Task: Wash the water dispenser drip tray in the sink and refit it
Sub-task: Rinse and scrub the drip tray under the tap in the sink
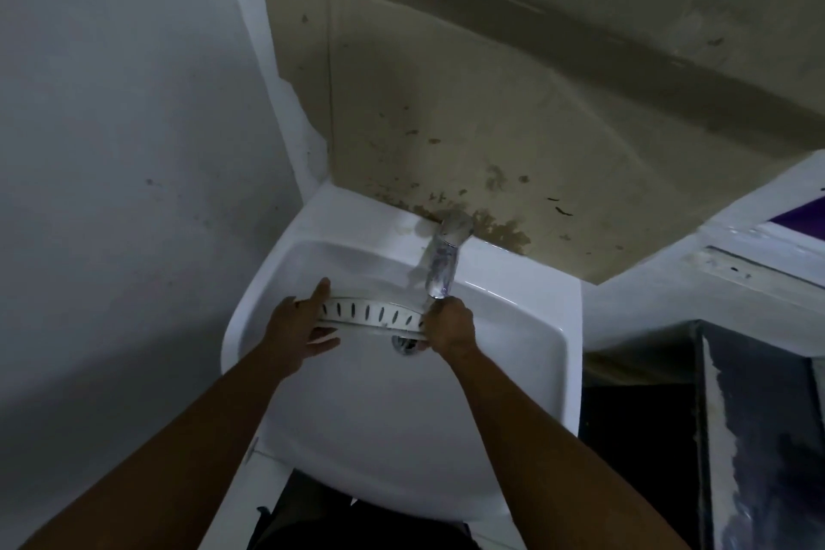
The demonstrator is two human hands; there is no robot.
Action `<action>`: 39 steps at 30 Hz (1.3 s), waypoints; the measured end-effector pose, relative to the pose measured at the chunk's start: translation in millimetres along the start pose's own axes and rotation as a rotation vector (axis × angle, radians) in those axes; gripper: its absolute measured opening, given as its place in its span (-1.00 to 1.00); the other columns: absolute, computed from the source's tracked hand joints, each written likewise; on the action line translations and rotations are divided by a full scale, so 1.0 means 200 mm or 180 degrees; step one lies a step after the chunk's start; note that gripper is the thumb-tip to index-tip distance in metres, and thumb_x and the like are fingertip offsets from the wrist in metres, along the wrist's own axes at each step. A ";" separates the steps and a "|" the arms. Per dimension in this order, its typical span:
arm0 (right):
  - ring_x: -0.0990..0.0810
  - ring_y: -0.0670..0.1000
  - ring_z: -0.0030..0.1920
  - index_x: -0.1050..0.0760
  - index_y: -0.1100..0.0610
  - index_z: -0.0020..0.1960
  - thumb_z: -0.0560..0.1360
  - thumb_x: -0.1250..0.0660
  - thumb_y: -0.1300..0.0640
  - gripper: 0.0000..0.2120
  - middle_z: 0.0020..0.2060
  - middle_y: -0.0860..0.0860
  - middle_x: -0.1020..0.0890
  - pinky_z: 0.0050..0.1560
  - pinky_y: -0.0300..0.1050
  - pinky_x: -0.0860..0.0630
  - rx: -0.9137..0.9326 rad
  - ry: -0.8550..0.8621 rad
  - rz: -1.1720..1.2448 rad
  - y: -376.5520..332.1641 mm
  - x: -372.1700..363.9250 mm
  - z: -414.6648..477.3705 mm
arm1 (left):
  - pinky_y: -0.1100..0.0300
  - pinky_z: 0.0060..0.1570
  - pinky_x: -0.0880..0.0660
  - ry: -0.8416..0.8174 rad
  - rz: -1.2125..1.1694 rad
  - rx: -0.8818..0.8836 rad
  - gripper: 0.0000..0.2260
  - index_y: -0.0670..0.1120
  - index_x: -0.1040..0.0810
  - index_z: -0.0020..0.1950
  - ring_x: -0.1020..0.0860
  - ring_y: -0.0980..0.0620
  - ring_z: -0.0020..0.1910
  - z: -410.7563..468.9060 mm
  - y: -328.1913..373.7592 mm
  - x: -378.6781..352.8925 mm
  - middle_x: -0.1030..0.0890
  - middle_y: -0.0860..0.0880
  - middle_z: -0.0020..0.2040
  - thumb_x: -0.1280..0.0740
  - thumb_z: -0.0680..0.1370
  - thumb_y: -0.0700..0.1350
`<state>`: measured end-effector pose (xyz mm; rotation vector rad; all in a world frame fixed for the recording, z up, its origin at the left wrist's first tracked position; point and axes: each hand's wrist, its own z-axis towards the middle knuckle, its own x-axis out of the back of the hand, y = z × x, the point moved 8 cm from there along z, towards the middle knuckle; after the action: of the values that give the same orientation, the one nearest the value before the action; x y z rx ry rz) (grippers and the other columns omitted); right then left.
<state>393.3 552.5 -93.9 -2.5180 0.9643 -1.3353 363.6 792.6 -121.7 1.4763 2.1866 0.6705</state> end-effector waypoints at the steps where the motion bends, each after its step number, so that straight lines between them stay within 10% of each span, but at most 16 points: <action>1: -0.59 0.26 0.15 -0.52 0.34 0.15 0.50 -0.34 0.24 -0.73 0.12 0.26 -0.61 0.22 0.04 -0.51 -0.0021 0.0066 0.0144 0.02 0.01 0.00 | -0.05 -0.20 -0.62 -0.0065 0.0022 0.0003 -0.61 -0.14 -0.49 0.07 -0.60 -0.18 -0.02 0.00 0.00 -0.02 -0.59 -0.17 0.01 -0.45 0.43 0.11; 8: -0.58 0.28 0.13 -0.56 0.34 0.07 0.57 -0.19 0.13 -0.70 0.07 0.28 -0.63 0.14 -0.05 -0.47 -0.0261 0.0608 0.0409 0.23 0.22 -0.05 | 0.02 -0.29 -0.64 -0.0104 0.0607 -0.0181 -0.59 -0.17 -0.57 -0.11 -0.67 -0.13 -0.19 -0.04 0.00 -0.18 -0.66 -0.21 -0.09 -0.44 0.40 0.19; 15: -0.60 0.04 -0.09 -0.51 0.10 -0.04 0.55 -0.28 0.12 -0.93 -0.17 -0.01 -0.60 -0.19 -0.33 -0.41 0.1042 0.2097 0.1368 0.02 0.68 -0.24 | 0.11 -0.37 -0.62 -0.0307 0.1684 -0.0713 -0.59 -0.12 -0.40 0.11 -0.61 -0.07 -0.12 -0.13 0.01 -0.49 -0.57 -0.10 -0.03 -0.45 0.43 0.05; 19: -0.52 -0.09 0.12 -0.51 0.17 0.26 0.56 -0.33 0.16 -0.71 0.14 -0.02 -0.54 0.19 -0.40 -0.42 0.2231 0.1792 0.0987 -0.29 0.78 -0.32 | 0.16 -0.11 -0.49 -0.0752 0.2637 -0.1459 -0.67 -0.06 -0.43 0.12 -0.58 -0.03 -0.07 -0.20 0.06 -0.70 -0.61 -0.09 0.01 -0.41 0.45 0.01; 22: -0.58 0.13 0.09 -0.56 0.29 0.16 0.58 -0.28 0.22 -0.79 0.09 0.16 -0.63 0.17 0.00 -0.51 0.2708 0.1342 0.0193 -0.42 0.74 -0.33 | 0.24 0.00 -0.38 -0.1046 0.2804 -0.1695 -0.58 -0.05 -0.44 0.27 -0.54 -0.03 0.12 -0.23 0.07 -0.77 -0.57 -0.04 0.16 -0.42 0.45 -0.03; 27: -0.50 0.06 -0.14 -0.48 0.24 -0.10 0.54 -0.34 0.00 -0.72 -0.17 0.02 -0.52 -0.07 -0.04 -0.46 0.2784 0.0753 -0.0239 -0.44 0.69 -0.32 | 0.20 0.06 -0.44 -0.1169 0.2749 -0.1816 -0.57 -0.08 -0.51 0.27 -0.56 -0.04 0.11 -0.23 0.10 -0.74 -0.61 -0.06 0.15 -0.48 0.42 -0.10; 39: -0.52 0.23 0.04 -0.47 0.22 0.26 0.62 -0.17 0.05 -0.68 0.13 0.16 -0.58 0.05 0.01 -0.44 0.2752 0.1341 -0.1369 -0.42 0.64 -0.33 | 0.31 -0.20 -0.50 -0.0888 0.2467 -0.1849 -0.70 -0.03 -0.42 -0.28 -0.56 0.00 0.06 -0.20 0.10 -0.47 -0.60 0.03 0.09 -0.49 0.27 -0.31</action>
<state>434.0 554.3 69.1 -1.8302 -0.1752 -1.8990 388.0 704.4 -70.9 1.8964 1.0282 1.1318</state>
